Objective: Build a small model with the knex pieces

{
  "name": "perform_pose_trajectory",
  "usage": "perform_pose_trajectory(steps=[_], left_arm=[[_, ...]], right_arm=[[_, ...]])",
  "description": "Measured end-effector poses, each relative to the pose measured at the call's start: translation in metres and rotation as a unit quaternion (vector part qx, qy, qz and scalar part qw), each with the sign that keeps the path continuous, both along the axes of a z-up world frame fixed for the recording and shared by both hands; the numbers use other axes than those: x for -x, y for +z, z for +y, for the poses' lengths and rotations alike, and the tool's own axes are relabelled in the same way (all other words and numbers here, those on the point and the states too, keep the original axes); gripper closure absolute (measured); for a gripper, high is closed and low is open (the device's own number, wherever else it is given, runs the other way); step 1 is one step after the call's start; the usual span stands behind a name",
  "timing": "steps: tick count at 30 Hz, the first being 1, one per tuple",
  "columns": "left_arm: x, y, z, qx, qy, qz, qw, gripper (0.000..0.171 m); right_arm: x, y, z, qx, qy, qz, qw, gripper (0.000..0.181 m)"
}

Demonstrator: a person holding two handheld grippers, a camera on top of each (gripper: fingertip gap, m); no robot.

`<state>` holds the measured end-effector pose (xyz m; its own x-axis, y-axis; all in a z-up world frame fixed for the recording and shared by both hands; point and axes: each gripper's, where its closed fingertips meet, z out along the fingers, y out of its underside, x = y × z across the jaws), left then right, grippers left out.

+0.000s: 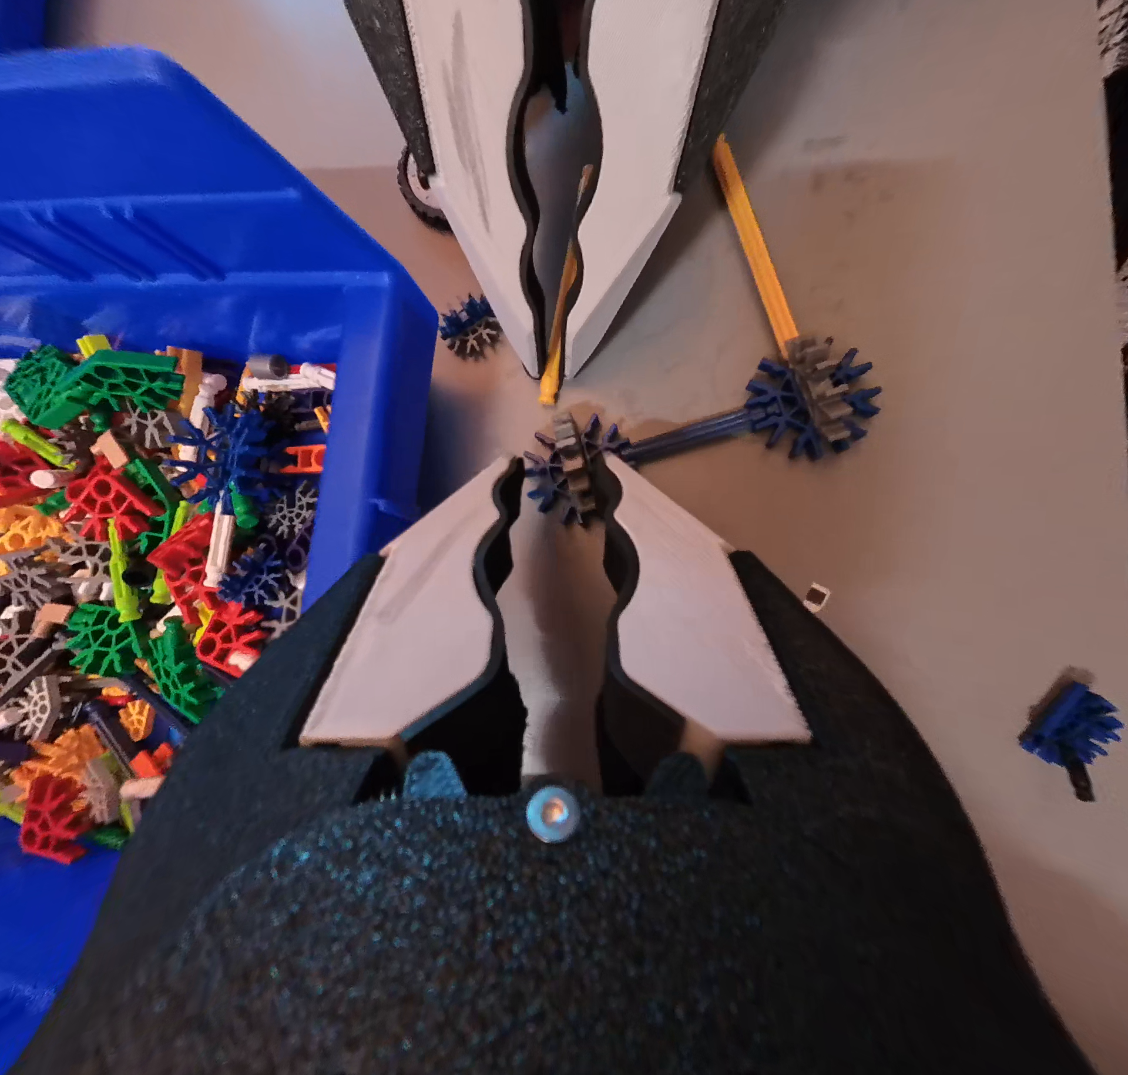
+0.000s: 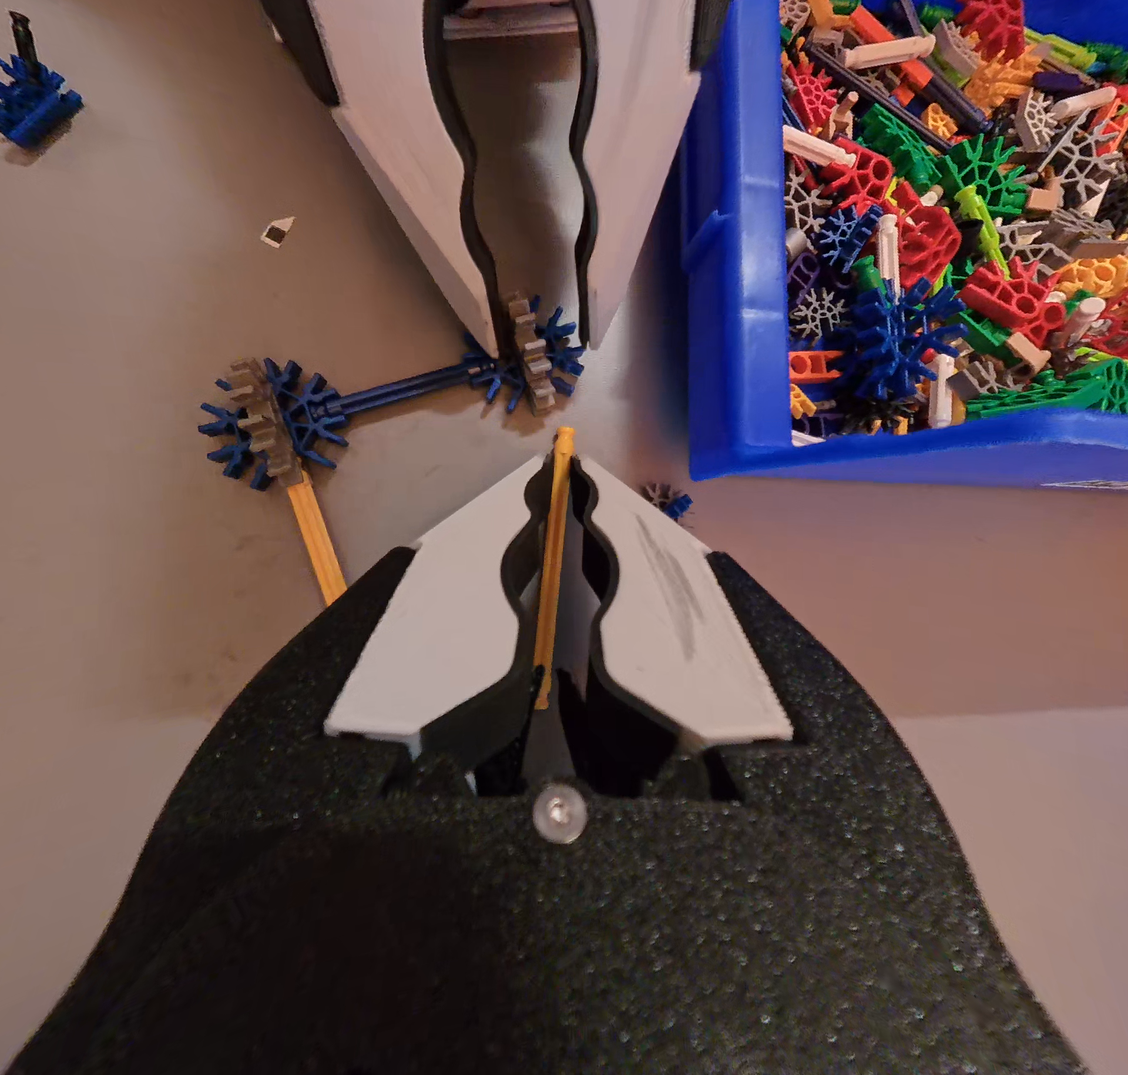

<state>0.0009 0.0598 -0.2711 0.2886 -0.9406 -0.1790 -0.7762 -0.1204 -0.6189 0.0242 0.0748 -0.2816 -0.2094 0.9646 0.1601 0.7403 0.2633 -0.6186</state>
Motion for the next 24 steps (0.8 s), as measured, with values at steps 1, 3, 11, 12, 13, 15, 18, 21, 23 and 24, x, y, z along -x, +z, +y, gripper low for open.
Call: perform_pose_trajectory(steps=[1,3,11,12,13,15,18,21,23,24], left_arm=[[0.0,-0.001,0.0,0.0,0.002,0.0,1.0,0.151],[0.004,0.0,0.002,-0.009,0.019,0.011,1.0,0.145],[0.001,0.0,-0.001,-0.002,0.035,0.007,0.999,0.146],[0.003,0.002,-0.001,-0.004,0.038,0.009,0.999,0.145],[0.005,0.004,-0.002,-0.005,0.043,0.006,0.999,0.145],[0.006,0.009,-0.005,0.004,0.051,-0.008,0.999,0.146],[0.009,0.004,-0.005,0.007,0.067,0.003,0.998,0.147],[0.007,-0.001,-0.004,0.01,0.072,-0.003,0.997,0.156],[0.004,-0.002,-0.003,0.015,0.067,-0.011,0.998,0.159],[0.004,-0.002,-0.002,0.013,0.065,-0.01,0.998,0.161]], right_arm=[[0.0,0.0,0.0,-0.001,0.0,0.0,1.0,0.177],[0.0,0.0,0.0,0.0,0.0,0.001,1.0,0.177],[0.0,0.0,-0.001,-0.002,0.0,-0.001,1.0,0.177],[0.0,0.0,-0.001,-0.002,0.001,-0.002,1.0,0.177],[-0.001,0.0,-0.002,-0.003,0.002,-0.002,1.0,0.177],[-0.001,0.001,-0.002,-0.004,0.003,-0.003,1.0,0.177],[0.001,0.001,-0.005,-0.002,0.007,-0.002,1.0,0.177],[0.002,0.001,-0.008,-0.003,0.012,-0.001,1.0,0.177],[0.002,0.001,-0.009,-0.003,0.014,0.0,1.0,0.177],[0.002,0.001,-0.009,-0.002,0.016,0.0,1.0,0.177]])
